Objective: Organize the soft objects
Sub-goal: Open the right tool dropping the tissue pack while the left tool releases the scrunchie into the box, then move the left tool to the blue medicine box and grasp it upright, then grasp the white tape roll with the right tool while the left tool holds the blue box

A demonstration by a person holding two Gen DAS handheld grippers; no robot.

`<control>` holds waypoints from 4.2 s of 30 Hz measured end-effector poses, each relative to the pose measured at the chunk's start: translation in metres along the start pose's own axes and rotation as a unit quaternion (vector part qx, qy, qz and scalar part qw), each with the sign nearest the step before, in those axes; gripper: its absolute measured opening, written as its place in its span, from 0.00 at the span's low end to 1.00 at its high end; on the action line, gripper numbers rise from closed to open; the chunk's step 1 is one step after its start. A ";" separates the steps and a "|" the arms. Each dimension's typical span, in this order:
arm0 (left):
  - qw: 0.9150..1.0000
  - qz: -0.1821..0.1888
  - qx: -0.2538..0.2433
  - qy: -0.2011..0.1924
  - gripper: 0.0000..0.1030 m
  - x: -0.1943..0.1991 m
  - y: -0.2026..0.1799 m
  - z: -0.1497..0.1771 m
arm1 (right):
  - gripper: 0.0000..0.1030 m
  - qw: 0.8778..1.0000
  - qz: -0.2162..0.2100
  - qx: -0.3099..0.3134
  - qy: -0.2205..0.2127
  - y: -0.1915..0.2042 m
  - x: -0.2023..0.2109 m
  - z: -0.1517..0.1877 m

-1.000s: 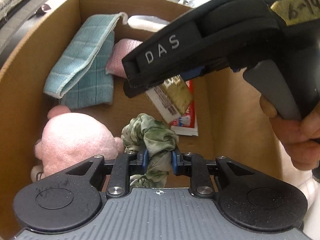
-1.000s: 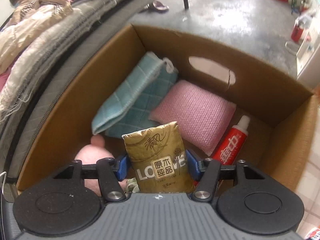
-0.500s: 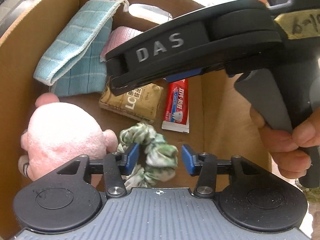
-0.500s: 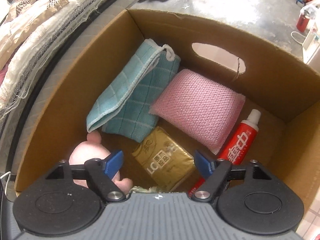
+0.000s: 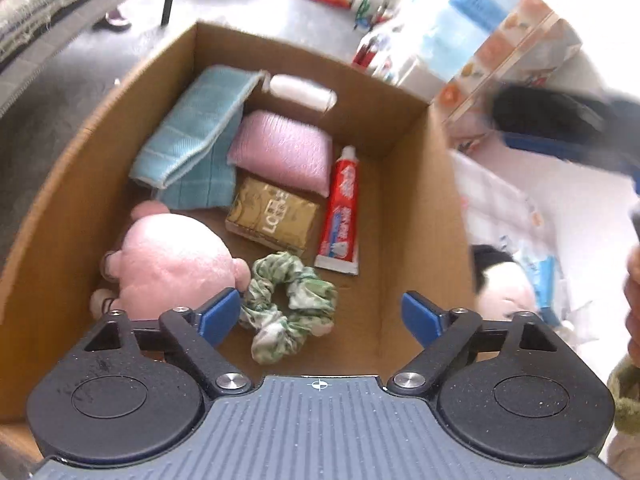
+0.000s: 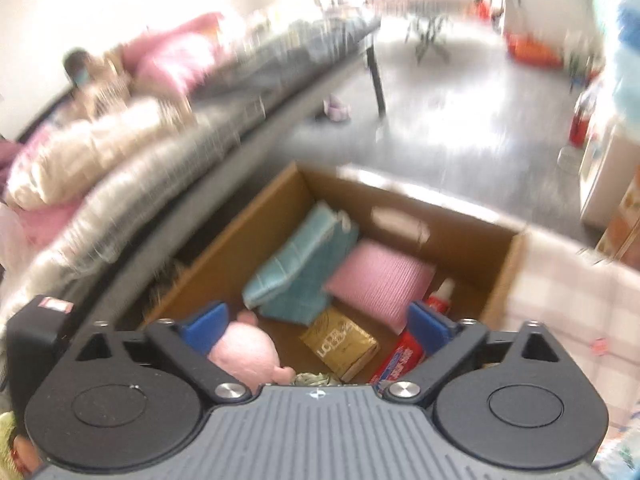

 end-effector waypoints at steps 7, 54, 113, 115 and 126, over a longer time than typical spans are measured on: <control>0.994 0.038 -0.063 -0.079 0.94 0.065 -0.040 0.011 | 1.00 0.993 0.013 0.007 -0.116 -0.010 0.144 0.018; 0.985 0.122 0.054 -0.111 0.93 -0.141 -0.282 0.145 | 0.88 0.885 0.153 -0.254 -0.358 -0.230 0.345 0.236; 0.982 0.133 -0.123 -0.052 0.22 -0.058 -0.260 0.161 | 0.43 0.948 0.283 0.132 -0.059 -0.213 0.227 0.219; 0.982 0.137 -0.120 -0.049 0.22 -0.059 -0.259 0.161 | 0.43 0.945 0.290 0.145 -0.043 -0.214 0.219 0.216; 0.982 0.147 -0.113 -0.044 0.22 -0.061 -0.253 0.159 | 0.44 0.944 0.302 0.130 -0.017 -0.227 0.212 0.217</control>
Point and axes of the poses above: each gripper's, at about its wrist camera, not at the fingertips, and x roughly against the way its jaws point, y to its left, z to its underside, the point moved 3 cm from there along -x, roughly the way its jaws point, and after that the axes turned 15 degrees about -y, right-handed, at the moved point
